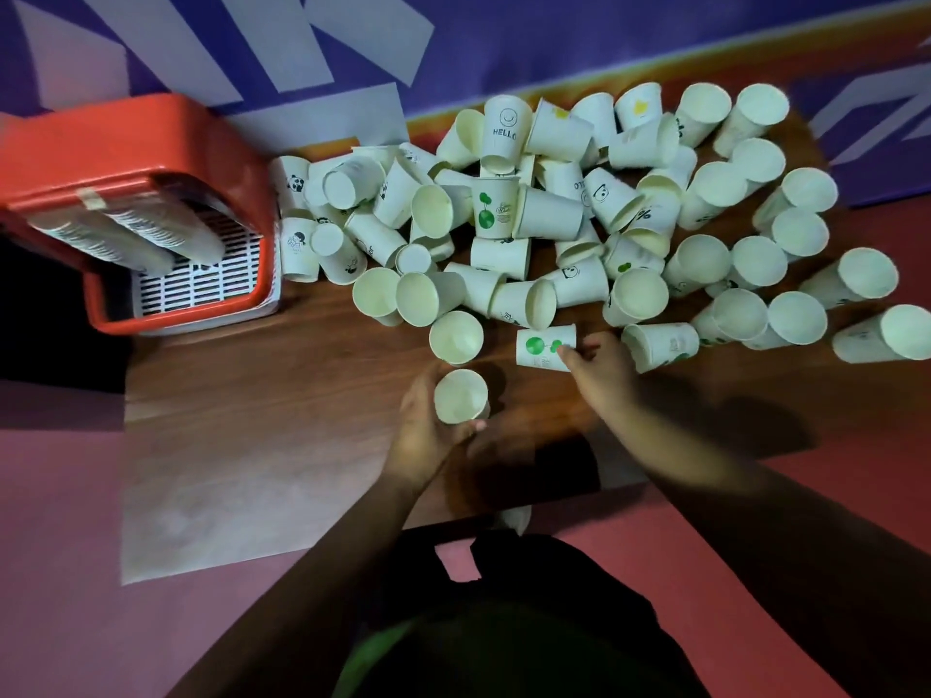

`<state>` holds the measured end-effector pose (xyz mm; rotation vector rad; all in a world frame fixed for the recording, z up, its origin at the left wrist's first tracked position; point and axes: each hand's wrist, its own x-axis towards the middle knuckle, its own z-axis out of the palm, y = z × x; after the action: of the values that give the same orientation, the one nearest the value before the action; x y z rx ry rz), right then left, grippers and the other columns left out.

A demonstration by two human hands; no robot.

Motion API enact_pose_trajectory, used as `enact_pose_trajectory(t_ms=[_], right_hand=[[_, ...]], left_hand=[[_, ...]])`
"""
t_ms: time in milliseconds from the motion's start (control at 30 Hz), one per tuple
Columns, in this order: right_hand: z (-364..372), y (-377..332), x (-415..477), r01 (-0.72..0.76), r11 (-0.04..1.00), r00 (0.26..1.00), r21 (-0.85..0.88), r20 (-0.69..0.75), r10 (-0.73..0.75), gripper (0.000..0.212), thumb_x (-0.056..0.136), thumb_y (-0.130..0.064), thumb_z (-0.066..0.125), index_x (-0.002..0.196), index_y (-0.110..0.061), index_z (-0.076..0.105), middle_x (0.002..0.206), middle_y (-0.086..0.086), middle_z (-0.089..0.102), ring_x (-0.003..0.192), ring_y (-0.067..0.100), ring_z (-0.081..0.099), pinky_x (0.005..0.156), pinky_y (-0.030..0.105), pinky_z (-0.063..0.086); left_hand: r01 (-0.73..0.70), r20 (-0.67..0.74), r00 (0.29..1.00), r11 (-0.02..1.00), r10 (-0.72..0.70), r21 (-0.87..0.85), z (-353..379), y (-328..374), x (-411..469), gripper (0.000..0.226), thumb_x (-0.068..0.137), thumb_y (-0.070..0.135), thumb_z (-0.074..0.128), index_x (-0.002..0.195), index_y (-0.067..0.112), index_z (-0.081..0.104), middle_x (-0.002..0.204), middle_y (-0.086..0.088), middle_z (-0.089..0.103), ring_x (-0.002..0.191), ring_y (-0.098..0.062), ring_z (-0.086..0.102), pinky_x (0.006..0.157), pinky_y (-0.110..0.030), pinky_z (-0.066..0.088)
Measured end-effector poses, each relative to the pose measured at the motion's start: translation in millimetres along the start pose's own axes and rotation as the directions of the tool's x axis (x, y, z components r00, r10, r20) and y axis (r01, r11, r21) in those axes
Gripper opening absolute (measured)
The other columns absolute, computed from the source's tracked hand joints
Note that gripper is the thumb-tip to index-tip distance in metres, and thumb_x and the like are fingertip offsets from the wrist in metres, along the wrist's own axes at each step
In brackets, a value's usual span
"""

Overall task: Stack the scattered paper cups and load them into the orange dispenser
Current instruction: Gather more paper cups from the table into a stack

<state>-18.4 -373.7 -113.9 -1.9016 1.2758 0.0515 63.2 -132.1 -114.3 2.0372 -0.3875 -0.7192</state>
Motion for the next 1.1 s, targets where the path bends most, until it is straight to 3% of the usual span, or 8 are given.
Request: enact_pose_trajectory(t_ms=[100,333,433,533,700,867,1000,1100], right_hand=[[4.3,-6.4,10.2,0.060,0.994,0.998,-0.088,0.032,-0.057,0.027,0.091,-0.030,0.062,0.100,-0.005,0.066,0.103,0.013,0.066,0.093,0.030,0.063,0.068,0.029,0.042],[-8.0,-3.4,-4.3,0.074,0.997,0.997,-0.001,-0.002,-0.074,0.023,0.093,-0.017,0.060,0.075,-0.003,0.053,0.079,0.012,0.057,0.076,0.026,0.054,0.065,0.030,0.035],[-25.6,0.4,-18.9,0.137,0.990,0.990,0.041,-0.040,-0.136,0.019,0.092,-0.016,0.061,0.077,-0.005,0.057,0.073,0.006,0.057,0.070,0.020,0.053,0.060,0.029,0.036],[-38.7,-4.7,-32.5,0.233,0.968,0.971,0.094,-0.081,-0.226,0.021,0.090,-0.015,0.064,0.074,-0.006,0.056,0.070,-0.005,0.052,0.067,0.015,0.051,0.059,0.020,0.037],[-36.3,-15.8,-50.8,0.533,0.846,0.845,0.005,-0.060,-0.532,0.019,0.080,-0.030,0.066,0.077,-0.012,0.063,0.104,0.002,0.050,0.095,0.015,0.052,0.081,0.022,0.042],[-15.0,-18.6,-73.4,0.723,0.690,0.683,-0.001,0.151,-0.715,0.015,0.079,-0.027,0.069,0.072,-0.015,0.063,0.140,0.009,0.042,0.119,0.021,0.052,0.095,0.027,0.044],[6.7,-20.1,-75.2,0.795,0.593,0.598,-0.126,0.324,-0.733,0.016,0.079,-0.027,0.060,0.072,-0.012,0.063,0.140,0.019,0.045,0.124,0.037,0.050,0.100,0.042,0.045],[18.2,-22.3,-76.2,0.842,0.472,0.539,-0.260,0.405,-0.739,0.020,0.083,-0.032,0.056,0.089,-0.016,0.067,0.135,0.015,0.048,0.122,0.036,0.047,0.098,0.044,0.044]], left_hand=[[-0.091,0.042,0.996,0.972,0.083,0.219,10.0,-4.6,5.5,0.093,0.066,0.026,0.092,0.146,0.025,0.044,0.130,0.004,0.053,0.120,-0.019,0.047,0.098,-0.037,0.044],[-0.148,0.127,0.983,0.981,0.133,0.122,22.5,-3.9,7.8,0.103,0.071,0.033,0.089,0.154,0.034,0.029,0.141,0.005,0.048,0.132,-0.017,0.045,0.107,-0.036,0.042],[-0.123,0.122,0.986,0.991,0.116,0.060,15.9,0.7,5.3,0.087,0.076,0.049,0.083,0.148,0.040,0.034,0.141,0.007,0.046,0.134,-0.015,0.044,0.108,-0.035,0.043],[-0.063,0.044,0.997,0.998,0.062,0.000,8.2,4.4,9.5,0.052,0.087,0.055,0.067,0.131,0.044,0.043,0.132,0.007,0.051,0.125,-0.016,0.053,0.104,-0.042,0.050],[0.041,-0.107,0.993,0.999,-0.039,0.010,0.1,24.7,34.8,0.030,0.097,0.024,0.063,0.123,0.013,0.053,0.116,-0.007,0.061,0.097,-0.013,0.061,0.091,-0.048,0.054],[-0.076,-0.293,0.936,0.922,0.197,0.379,-24.1,18.6,56.5,0.043,0.082,0.013,0.076,0.119,0.000,0.059,0.114,-0.022,0.052,0.105,-0.040,0.052,0.092,-0.047,0.047],[0.039,-0.255,0.960,0.854,0.111,0.519,-37.8,8.3,75.3,0.074,0.075,0.025,0.084,0.138,0.005,0.052,0.124,-0.027,0.047,0.112,-0.046,0.047,0.097,-0.051,0.042],[0.071,-0.208,0.976,0.822,0.059,0.566,-43.6,0.9,82.3,0.077,0.078,0.030,0.081,0.145,0.012,0.047,0.131,-0.023,0.045,0.119,-0.043,0.046,0.101,-0.050,0.040]])
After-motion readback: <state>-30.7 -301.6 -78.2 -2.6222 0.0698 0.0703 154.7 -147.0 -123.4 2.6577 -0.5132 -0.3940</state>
